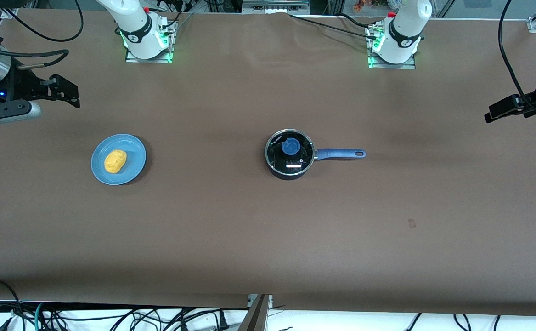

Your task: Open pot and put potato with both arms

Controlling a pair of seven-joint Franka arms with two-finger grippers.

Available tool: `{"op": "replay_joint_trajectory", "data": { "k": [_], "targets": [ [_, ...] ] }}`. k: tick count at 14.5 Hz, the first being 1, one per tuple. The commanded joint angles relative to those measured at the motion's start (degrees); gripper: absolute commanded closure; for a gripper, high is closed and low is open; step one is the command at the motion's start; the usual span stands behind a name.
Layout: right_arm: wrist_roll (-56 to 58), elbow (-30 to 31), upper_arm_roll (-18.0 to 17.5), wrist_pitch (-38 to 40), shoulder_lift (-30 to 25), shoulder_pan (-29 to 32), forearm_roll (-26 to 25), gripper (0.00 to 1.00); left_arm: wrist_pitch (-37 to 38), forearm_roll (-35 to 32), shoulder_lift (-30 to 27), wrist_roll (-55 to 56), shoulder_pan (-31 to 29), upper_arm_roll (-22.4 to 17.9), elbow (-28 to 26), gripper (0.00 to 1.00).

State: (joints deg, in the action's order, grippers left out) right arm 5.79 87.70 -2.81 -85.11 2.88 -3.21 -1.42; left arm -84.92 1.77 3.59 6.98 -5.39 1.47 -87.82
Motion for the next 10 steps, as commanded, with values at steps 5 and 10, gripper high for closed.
{"op": "replay_joint_trajectory", "data": {
  "k": [5, 10],
  "targets": [
    [-0.7, -1.8, -0.4, 0.8, 0.8, 0.5, -0.6, 0.00, -0.3, 0.7, 0.0, 1.0, 0.6, 0.0, 0.5, 0.00],
    [-0.7, -1.8, -0.4, 0.6, 0.8, 0.5, -0.5, 0.00, -0.2, 0.0, -0.4, 0.9, 0.1, 1.2, -0.3, 0.00]
  ]
}}
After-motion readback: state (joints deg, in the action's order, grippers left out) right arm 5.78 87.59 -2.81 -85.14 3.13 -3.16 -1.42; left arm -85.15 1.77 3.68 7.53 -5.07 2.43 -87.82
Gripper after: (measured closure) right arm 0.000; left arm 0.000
